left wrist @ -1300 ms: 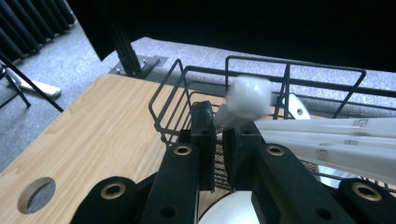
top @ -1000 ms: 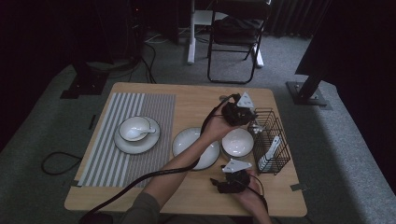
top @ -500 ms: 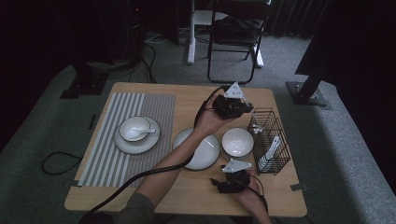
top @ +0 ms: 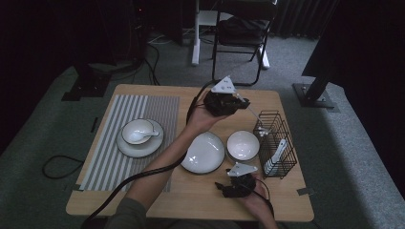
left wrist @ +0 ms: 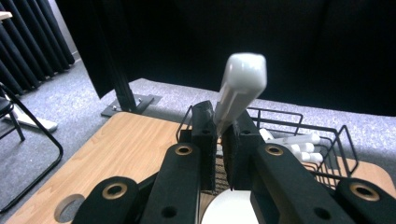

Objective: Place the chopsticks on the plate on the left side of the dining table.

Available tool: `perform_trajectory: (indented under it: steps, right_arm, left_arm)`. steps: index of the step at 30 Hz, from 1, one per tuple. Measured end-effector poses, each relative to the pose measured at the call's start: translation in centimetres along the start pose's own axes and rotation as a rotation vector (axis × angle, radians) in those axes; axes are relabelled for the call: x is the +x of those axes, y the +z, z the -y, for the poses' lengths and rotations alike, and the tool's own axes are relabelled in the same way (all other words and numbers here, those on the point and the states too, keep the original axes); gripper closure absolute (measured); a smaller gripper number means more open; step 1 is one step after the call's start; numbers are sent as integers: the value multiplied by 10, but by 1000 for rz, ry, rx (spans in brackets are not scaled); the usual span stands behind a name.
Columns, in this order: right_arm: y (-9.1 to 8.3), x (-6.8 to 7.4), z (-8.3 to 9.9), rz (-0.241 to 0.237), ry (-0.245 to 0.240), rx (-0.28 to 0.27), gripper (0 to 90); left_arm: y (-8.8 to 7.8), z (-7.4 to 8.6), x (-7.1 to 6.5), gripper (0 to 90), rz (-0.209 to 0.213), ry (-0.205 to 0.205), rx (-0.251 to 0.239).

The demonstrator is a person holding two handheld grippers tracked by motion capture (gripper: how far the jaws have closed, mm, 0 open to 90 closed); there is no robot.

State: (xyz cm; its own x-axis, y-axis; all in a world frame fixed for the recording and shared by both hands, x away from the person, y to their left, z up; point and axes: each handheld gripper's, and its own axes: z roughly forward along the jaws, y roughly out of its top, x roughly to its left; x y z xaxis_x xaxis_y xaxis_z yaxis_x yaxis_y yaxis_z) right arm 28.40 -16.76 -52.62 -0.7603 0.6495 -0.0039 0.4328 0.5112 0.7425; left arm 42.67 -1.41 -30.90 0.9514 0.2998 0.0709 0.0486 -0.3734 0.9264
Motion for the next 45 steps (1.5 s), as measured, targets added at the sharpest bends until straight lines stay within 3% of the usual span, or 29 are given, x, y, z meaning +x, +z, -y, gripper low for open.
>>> perform_trajectory:
  steps: [15, 24, 34, 40, 45]
  right_arm:
    - [0, 0, 0, -1, 0, 0, 299]
    - [0, -1, 0, -4, -3, 0, 299]
    - [0, -1, 0, -5, -7, 1, 302]
    - [0, -3, 0, -3, -1, -6, 347]
    - [-2, -2, -2, 9, -6, 1, 438]
  left_arm:
    - [-52, 19, 15, 849, -17, -45, -13]
    - [-85, 49, 18, 849, -21, -75, -11]
    - [-118, 84, 17, 849, -41, -101, 31]
    - [-137, 103, 15, 849, -46, -120, 39]
    - [-153, 118, 10, 849, -51, -131, 47]
